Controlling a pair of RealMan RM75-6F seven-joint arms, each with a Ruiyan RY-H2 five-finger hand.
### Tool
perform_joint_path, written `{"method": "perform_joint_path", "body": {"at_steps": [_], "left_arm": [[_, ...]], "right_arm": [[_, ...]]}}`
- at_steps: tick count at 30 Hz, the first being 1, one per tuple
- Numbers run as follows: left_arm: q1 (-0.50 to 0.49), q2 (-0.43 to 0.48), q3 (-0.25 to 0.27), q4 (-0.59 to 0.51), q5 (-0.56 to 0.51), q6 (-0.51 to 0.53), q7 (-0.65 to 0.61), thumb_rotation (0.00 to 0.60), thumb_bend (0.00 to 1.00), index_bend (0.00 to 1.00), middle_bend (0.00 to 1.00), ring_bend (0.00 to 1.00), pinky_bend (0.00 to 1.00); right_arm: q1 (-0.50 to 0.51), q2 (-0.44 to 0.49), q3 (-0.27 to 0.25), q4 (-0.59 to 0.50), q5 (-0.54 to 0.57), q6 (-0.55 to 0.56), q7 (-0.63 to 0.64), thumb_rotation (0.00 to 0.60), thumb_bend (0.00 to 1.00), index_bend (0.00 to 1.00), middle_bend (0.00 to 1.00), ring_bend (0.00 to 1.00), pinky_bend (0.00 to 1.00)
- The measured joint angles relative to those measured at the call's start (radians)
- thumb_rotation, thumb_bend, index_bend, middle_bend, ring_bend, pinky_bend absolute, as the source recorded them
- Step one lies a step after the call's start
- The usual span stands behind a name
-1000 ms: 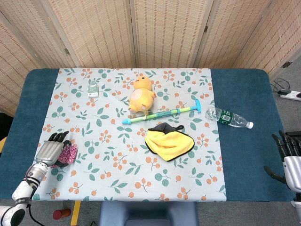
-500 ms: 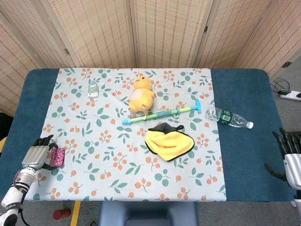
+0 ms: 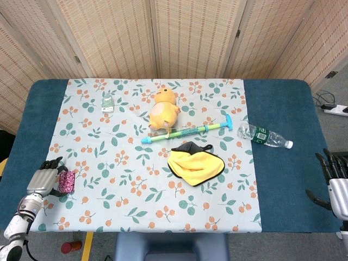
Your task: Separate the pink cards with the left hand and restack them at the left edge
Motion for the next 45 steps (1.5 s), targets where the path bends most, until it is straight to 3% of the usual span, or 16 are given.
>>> {"method": "perform_joint_path", "body": {"at_steps": [16, 28, 34, 45], "left_arm": [[0.008, 0.017, -0.019, -0.035, -0.015, 0.022, -0.004, 0.600, 0.17, 0.22, 0.00, 0.00, 0.00], [0.088, 0.060, -0.097, -0.121, 0.027, 0.270, -0.131, 0.600, 0.18, 0.22, 0.00, 0.00, 0.00], [0.142, 0.050, -0.085, -0.161, 0.092, 0.384, -0.130, 0.600, 0.18, 0.22, 0.00, 0.00, 0.00], [0.251, 0.056, -0.017, -0.235, 0.240, 0.575, -0.089, 0.600, 0.18, 0.22, 0.00, 0.00, 0.00]], "right_arm": [[-0.001, 0.003, 0.001, 0.004, 0.006, -0.001, 0.011, 0.600, 0.23, 0.00, 0.00, 0.00, 0.00], [0.017, -0.004, 0.005, 0.072, 0.015, -0.044, 0.176, 0.600, 0.23, 0.00, 0.00, 0.00, 0.00], [0.032, -0.021, 0.003, 0.123, -0.007, -0.059, 0.262, 0.600, 0.23, 0.00, 0.00, 0.00, 0.00], [0.031, -0.036, -0.033, 0.121, -0.089, -0.021, 0.291, 0.600, 0.23, 0.00, 0.00, 0.00, 0.00]]}}
